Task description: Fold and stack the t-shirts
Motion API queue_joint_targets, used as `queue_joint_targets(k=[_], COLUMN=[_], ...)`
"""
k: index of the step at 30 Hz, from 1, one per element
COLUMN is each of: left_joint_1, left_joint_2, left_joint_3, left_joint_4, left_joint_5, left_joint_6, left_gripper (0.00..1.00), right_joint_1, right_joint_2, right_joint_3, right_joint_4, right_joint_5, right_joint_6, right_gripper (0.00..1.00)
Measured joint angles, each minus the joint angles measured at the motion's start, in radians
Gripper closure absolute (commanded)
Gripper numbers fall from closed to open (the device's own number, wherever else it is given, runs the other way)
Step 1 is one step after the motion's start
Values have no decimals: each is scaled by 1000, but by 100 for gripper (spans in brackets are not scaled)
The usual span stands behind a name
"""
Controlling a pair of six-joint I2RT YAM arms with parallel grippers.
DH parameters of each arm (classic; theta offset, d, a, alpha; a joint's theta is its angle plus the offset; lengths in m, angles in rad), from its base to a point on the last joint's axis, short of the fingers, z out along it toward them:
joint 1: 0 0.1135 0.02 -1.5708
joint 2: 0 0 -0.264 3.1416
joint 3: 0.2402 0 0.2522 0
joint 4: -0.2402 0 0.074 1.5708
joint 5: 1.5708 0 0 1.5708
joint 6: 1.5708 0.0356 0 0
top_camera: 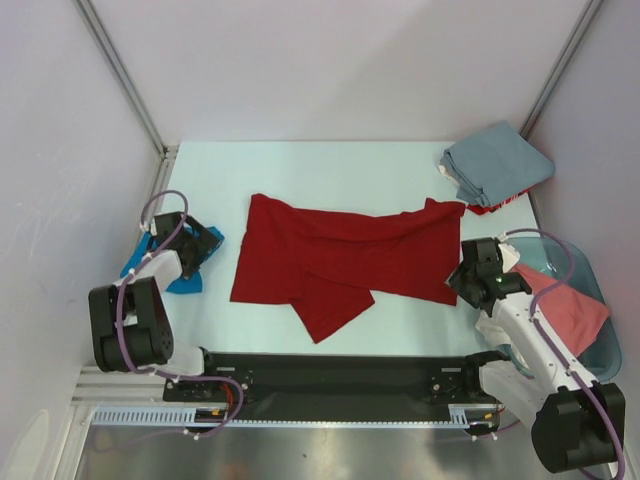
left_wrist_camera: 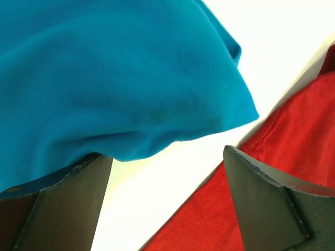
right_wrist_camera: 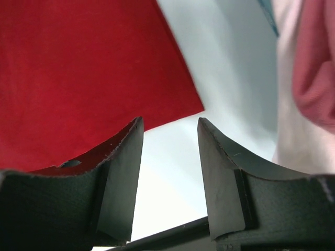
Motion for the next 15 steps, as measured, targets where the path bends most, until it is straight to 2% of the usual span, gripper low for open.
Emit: queue_joint_targets(k=[3,7,10,15], left_joint_1=[-8,-115,-187,-224], left_joint_2=[-30,-85,-158,-311], left_joint_3=[-8,-10,-26,-82], left_joint_4=[2,-1,0,-55], left_joint_5=[3,2,20,8], left_joint_6=[2,12,12,12], left_gripper=[4,4,4,3], right_joint_1=[0,0,0,0], right_joint_2=[14,51,79,123], right_joint_3=[-14,-38,-67,-114], right_joint_4=[3,19,52,105], right_joint_5=[21,34,34,32], right_joint_6=[13,29,36,41], right_gripper=[50,52,52,54])
